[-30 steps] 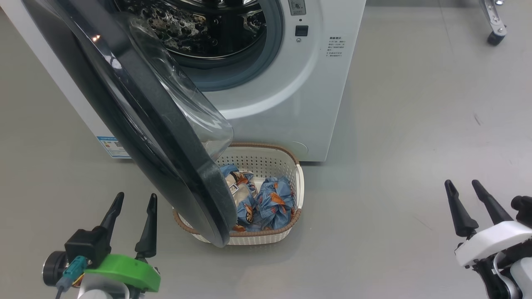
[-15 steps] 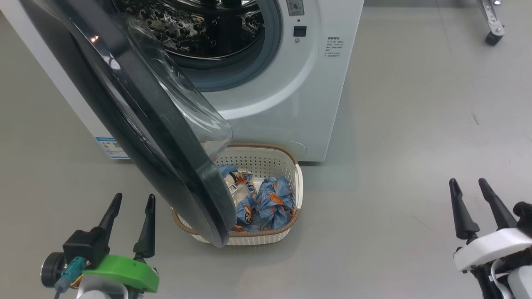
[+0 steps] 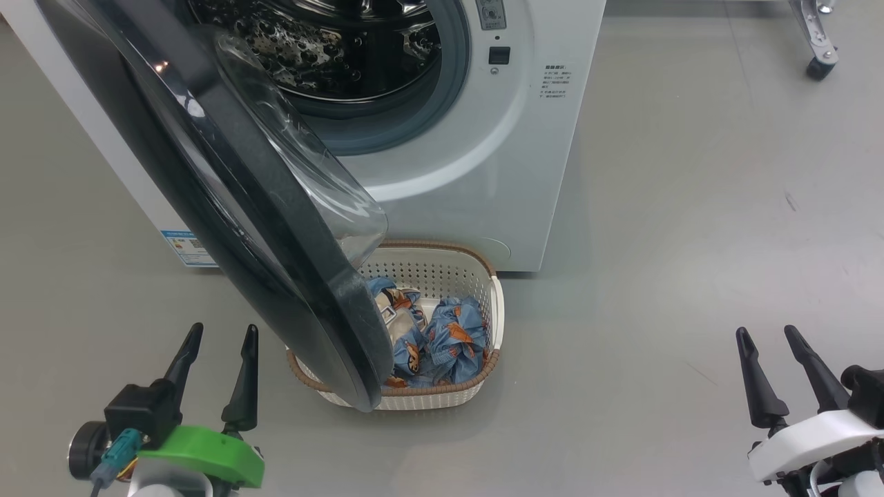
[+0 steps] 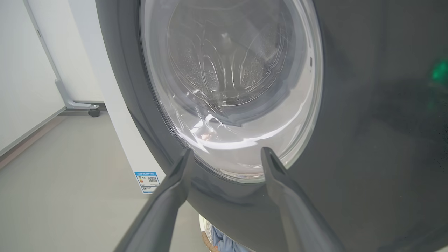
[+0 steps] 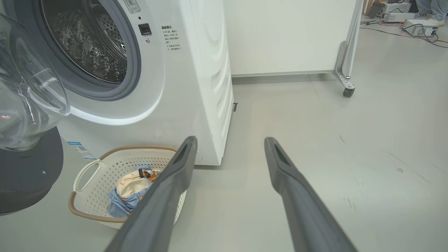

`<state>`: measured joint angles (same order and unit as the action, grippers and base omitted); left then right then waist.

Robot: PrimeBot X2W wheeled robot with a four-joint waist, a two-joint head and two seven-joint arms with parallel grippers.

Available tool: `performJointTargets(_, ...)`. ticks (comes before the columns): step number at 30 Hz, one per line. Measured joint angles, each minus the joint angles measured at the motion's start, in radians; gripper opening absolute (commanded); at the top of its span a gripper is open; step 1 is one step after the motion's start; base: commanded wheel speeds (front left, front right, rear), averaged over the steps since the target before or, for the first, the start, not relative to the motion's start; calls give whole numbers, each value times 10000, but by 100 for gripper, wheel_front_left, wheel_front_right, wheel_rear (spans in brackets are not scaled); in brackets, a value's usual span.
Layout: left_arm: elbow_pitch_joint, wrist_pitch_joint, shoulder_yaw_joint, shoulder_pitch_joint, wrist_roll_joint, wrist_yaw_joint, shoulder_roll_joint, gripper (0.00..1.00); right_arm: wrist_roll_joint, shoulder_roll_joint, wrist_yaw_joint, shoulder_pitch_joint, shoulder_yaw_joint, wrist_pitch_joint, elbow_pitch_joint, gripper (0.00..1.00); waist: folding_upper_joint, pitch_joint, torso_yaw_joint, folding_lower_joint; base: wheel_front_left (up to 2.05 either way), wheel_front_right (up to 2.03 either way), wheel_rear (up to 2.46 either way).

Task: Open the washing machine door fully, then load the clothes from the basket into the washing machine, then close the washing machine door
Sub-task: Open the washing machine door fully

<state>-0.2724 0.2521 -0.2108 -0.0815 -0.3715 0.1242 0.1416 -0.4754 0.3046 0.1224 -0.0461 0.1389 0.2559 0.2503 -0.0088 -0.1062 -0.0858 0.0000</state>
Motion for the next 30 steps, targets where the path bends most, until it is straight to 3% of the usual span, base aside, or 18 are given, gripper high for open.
performJointTargets(5,6,0,104,1,0,0,-38,100,178,-134,0,-54,-92,0,-104,100,0,18,-1,0,0,0,0)
performJointTargets(6,8,0,130,3,0,0,-52,91,219,-150,0,-59,-92,0,-127,100,0,21,-3,0,0,0,0)
performJointTargets(7,25,0,173,3,-12,0,-82,45,234,-163,0,-69,-92,0,-142,100,0,23,-6,0,0,0,0)
performJointTargets(8,38,0,203,3,-19,0,-119,16,274,-180,0,-80,-98,0,-157,100,0,26,-9,0,0,0,0)
performJointTargets(9,61,0,238,3,-27,0,-163,0,293,-199,0,-87,-111,0,-169,100,0,27,-13,0,0,0,0)
performJointTargets(23,1329,0,1112,-38,-803,0,-585,0,556,-322,0,-292,-453,0,-359,100,0,187,-148,0,0,0,0)
performJointTargets(30,2938,4,1641,-399,-872,0,-671,0,640,-380,0,-322,-571,0,-476,100,0,277,-192,0,0,0,0)
